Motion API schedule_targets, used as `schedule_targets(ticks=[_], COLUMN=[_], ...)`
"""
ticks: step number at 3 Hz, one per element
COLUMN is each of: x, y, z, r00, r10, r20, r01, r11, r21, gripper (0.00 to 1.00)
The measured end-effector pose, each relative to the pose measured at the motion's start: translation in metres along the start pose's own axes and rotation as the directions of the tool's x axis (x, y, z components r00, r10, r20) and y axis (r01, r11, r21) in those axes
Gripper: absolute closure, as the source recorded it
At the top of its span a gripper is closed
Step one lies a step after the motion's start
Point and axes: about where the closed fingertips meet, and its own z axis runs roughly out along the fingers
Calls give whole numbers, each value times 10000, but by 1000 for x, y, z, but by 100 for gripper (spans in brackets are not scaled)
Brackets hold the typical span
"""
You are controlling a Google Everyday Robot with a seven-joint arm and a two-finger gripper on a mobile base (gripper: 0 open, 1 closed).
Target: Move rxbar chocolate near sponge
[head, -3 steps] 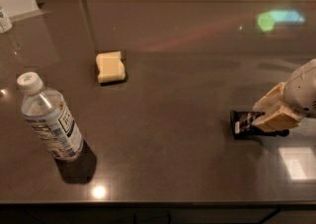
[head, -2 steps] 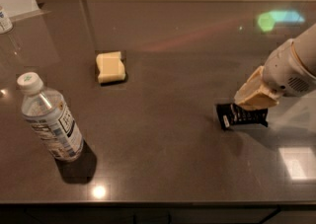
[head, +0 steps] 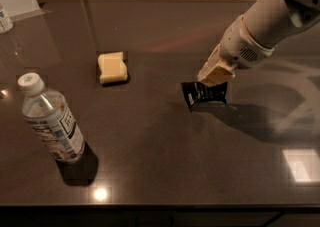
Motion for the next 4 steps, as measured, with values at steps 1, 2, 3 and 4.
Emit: schedule_targets(ticks=[1,2,3,4], x=[-50,-76,-96,-108], y=[-19,-31,-42,-49], z=[28,44,63,76], r00=[9963,9913,9843,9796], r10=[-486,-692,-829,-817], r20=[712,1119,1558,1837], r01=[518,770,959,983], r11=[9977,9948,9924,9917], r21=[-432,-668,-777,-831], gripper=[100,100,100,82])
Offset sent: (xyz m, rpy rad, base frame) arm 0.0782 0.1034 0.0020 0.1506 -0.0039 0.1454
